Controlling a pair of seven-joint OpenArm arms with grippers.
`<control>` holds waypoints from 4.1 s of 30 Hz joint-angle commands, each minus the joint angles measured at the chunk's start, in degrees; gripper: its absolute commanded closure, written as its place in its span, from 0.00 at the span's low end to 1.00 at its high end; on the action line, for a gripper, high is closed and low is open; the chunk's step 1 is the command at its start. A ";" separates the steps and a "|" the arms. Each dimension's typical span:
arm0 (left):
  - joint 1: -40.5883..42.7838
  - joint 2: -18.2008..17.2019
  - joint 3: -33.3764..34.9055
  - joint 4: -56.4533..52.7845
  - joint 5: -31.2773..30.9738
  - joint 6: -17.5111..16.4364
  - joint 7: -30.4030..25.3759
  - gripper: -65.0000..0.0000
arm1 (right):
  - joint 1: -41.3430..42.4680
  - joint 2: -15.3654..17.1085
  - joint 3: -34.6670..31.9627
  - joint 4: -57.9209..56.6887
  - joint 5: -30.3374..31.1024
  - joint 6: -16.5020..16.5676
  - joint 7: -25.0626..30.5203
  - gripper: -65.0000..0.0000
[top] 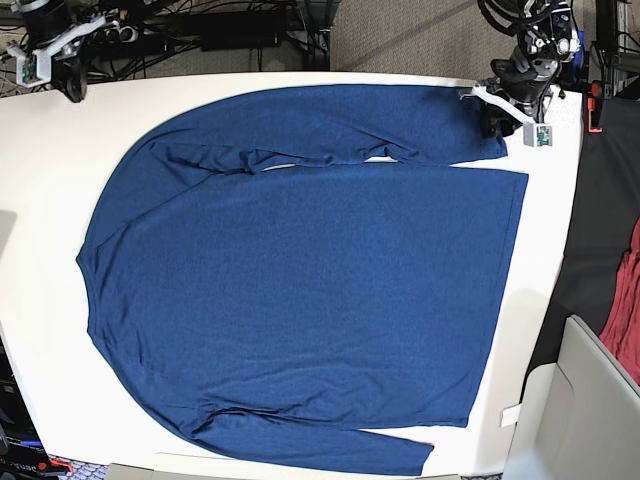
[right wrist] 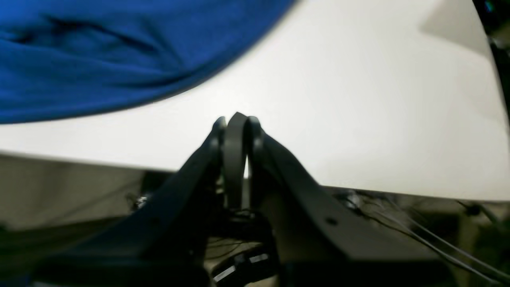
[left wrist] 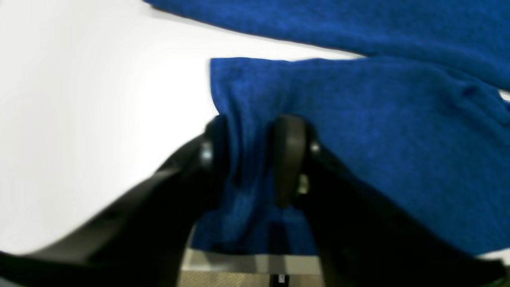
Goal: Fold the T-shirt properly
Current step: 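Move both grippers down to the shirt's shoulder corners, then grasp the shoulder corners with both grippers and pull them apart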
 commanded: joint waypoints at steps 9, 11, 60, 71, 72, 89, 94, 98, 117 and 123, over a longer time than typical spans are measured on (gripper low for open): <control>1.08 0.18 0.06 1.76 -0.17 -0.74 4.48 1.00 | 7.97 0.47 0.78 1.05 2.60 0.41 -13.18 1.00; 1.08 0.09 -0.03 1.76 -0.17 -0.74 4.48 1.00 | 10.70 0.82 0.78 1.05 7.88 0.41 -18.80 1.00; 1.08 0.01 0.41 1.76 -0.08 -0.74 4.48 1.00 | 40.50 -7.88 -3.36 -28.05 24.23 -4.16 -31.90 0.74; 3.28 0.01 0.32 4.13 -0.08 -0.74 4.48 1.00 | 37.69 -10.16 -2.48 -21.28 22.12 -4.16 -34.45 0.97; 3.81 0.01 0.32 5.01 -0.08 -0.74 4.48 1.00 | 36.63 -10.25 -1.51 -19.78 22.12 -3.99 -34.45 0.97; 7.67 -0.35 -4.43 16.17 -0.08 -0.74 2.99 1.00 | 27.14 -8.14 9.48 -13.63 30.21 -3.81 -34.54 0.97; 2.49 -0.35 -5.22 17.14 -0.08 -0.83 3.51 1.00 | 27.40 -8.49 9.30 -13.72 30.03 -3.81 -34.45 0.97; -2.17 -0.08 -4.96 17.14 -0.08 -0.83 5.45 1.00 | 27.49 -8.58 9.30 -13.72 30.03 -3.81 -34.45 0.97; -15.27 2.56 -3.64 4.92 -0.08 -0.83 12.83 1.00 | 28.19 -11.48 9.30 -13.72 30.21 -3.81 -34.37 0.97; -15.36 2.03 -3.99 2.63 0.01 -0.83 20.83 0.87 | 28.19 -11.48 9.39 -13.72 30.30 -3.81 -34.37 0.97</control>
